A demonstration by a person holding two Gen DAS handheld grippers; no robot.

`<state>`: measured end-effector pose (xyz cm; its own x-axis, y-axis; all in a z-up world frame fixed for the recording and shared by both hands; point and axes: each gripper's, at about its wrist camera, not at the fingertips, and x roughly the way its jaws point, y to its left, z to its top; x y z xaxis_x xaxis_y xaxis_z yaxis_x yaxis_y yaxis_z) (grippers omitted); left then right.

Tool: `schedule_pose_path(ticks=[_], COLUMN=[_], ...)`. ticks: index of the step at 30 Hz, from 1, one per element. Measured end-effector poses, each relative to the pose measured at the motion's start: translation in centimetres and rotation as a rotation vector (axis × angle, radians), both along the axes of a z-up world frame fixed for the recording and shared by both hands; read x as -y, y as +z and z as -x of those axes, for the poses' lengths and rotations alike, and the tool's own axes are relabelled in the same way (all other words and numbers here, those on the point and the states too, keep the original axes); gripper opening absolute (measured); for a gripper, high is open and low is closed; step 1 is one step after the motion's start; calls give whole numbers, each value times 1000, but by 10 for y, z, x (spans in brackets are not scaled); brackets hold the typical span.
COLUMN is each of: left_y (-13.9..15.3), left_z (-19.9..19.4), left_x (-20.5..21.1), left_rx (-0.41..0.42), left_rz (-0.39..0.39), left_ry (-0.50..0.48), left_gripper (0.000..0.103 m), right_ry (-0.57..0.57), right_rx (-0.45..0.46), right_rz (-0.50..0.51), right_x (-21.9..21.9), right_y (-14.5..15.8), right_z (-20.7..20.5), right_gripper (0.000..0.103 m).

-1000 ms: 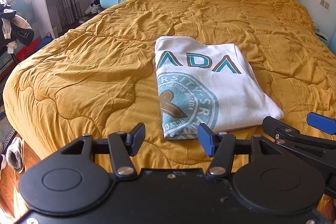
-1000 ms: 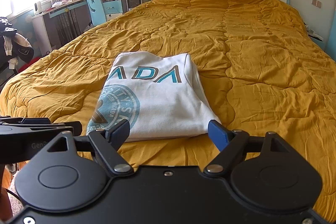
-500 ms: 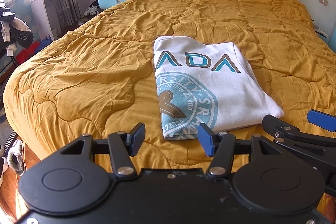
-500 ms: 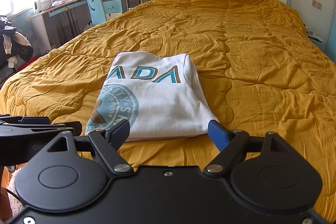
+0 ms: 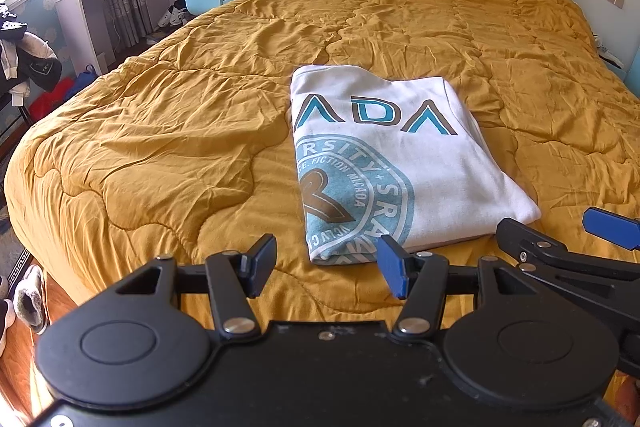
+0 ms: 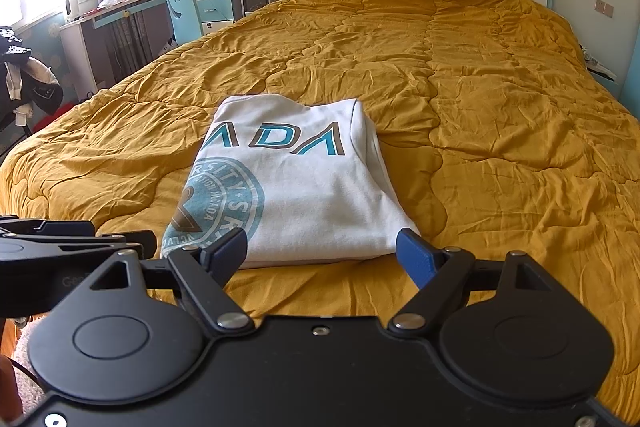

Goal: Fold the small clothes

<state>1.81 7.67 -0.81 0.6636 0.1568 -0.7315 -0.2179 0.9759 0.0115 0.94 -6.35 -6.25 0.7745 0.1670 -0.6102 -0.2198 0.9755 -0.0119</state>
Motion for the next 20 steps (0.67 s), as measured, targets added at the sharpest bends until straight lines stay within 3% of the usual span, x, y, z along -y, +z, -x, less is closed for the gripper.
schedule_pose_path(ticks=[20], left_y=[-5], left_z=[-4], left_x=[2], left_rx=[-18], left_rz=[-30], left_ry=[-3], left_gripper=[59], right_ry=[3], right_rx=[-8], right_rz=[2], right_x=[5], right_y=[-4], right_z=[-5], right_gripper=[83])
